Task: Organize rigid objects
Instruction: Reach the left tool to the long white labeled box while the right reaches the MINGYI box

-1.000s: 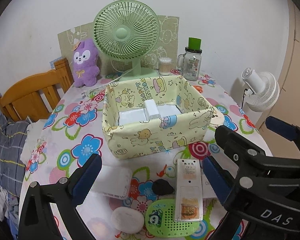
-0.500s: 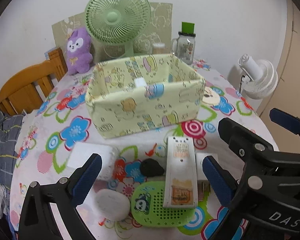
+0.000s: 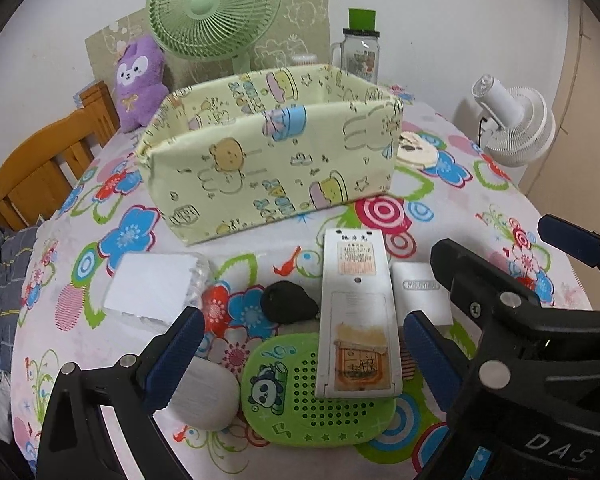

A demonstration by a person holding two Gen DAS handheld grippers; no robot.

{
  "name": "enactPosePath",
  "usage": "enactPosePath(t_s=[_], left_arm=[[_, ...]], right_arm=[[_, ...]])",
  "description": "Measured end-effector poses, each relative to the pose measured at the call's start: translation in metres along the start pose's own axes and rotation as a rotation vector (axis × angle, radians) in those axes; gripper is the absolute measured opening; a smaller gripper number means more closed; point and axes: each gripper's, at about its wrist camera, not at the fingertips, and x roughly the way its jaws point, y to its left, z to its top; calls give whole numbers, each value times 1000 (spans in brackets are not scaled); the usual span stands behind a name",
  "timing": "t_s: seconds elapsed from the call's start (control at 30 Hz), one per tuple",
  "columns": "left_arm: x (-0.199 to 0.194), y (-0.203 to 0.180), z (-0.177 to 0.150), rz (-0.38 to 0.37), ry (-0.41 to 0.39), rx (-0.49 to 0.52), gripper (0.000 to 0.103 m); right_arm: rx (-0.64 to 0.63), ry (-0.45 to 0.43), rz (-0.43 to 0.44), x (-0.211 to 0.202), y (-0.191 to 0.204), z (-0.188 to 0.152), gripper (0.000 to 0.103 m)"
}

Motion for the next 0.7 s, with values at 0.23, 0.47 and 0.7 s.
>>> enactPosePath(t_s=[0.23,0.47,0.7], left_arm=[[4,2,-2,-11,-2,-5,92],[1,0,-4,-16,1,4,87],[14,-6,-8,-51,52,2,78]], right_arm=[[9,33,-1,10,-2,-8,101],[21,54,7,17,-1,-10,101],[23,63,6,20,-2,-10,101]])
